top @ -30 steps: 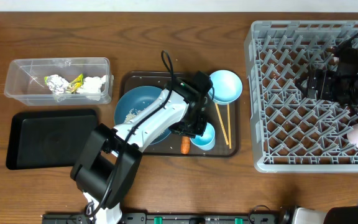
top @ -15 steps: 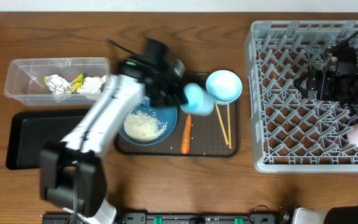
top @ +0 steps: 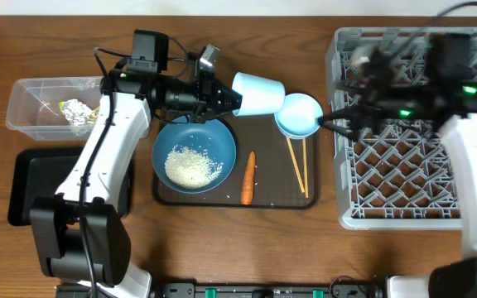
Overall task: Sort waste into correct bins and load items into the dishwasher rack
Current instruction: 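Hand the light-blue cup from the left gripper to the right gripper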
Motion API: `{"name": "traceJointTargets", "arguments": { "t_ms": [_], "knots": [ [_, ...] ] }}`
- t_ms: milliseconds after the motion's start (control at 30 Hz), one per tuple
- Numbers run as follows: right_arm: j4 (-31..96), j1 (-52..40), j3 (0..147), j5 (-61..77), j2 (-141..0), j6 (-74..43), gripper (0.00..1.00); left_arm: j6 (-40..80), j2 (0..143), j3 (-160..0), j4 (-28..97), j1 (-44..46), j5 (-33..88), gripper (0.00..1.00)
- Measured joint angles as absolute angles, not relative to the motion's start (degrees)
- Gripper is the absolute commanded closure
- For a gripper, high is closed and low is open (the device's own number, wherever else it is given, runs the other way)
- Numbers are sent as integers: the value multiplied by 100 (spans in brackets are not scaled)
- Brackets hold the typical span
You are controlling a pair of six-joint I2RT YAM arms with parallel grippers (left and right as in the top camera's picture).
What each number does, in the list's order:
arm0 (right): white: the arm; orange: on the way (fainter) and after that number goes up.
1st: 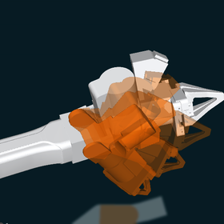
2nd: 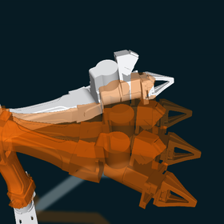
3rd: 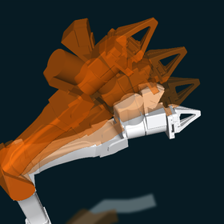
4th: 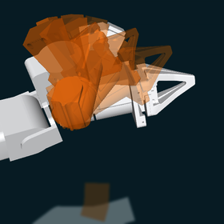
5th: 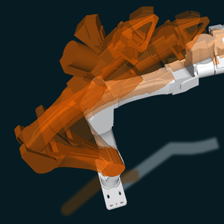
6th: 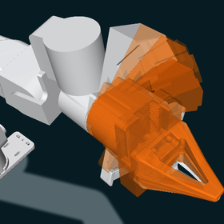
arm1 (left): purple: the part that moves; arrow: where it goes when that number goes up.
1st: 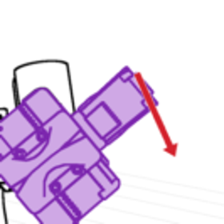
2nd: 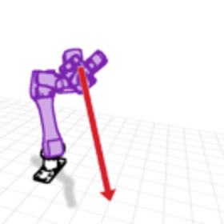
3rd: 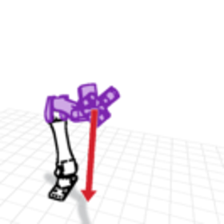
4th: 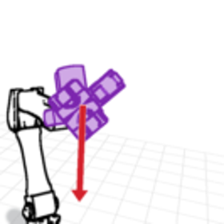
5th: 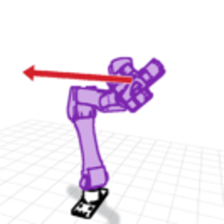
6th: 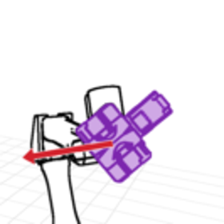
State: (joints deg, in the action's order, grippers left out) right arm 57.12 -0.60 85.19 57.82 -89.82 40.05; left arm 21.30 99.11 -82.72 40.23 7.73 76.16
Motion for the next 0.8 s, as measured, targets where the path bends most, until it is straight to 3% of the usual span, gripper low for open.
{"name": "traceJointTargets", "arguments": {
  "t_ms": [333,600,667,733,800],
  "knots": [
    [4064,-1247,8488,5968,-9504,4257,7,2320,9911,-8272,4023,770,7905,94],
    [3183,-1542,8484,6007,-9531,4180,19,2421,9911,-8272,4023,770,7933,94],
    [3022,-1575,8482,6029,-9531,4069,27,2423,9911,-8272,4018,768,7935,94],
    [2971,-1614,8475,6066,-9531,3977,44,2427,9911,-8272,4005,744,7935,94],
    [2965,-1638,8468,6106,-9531,3933,53,2456,9911,-8272,4007,716,7929,94]
  ]
}}
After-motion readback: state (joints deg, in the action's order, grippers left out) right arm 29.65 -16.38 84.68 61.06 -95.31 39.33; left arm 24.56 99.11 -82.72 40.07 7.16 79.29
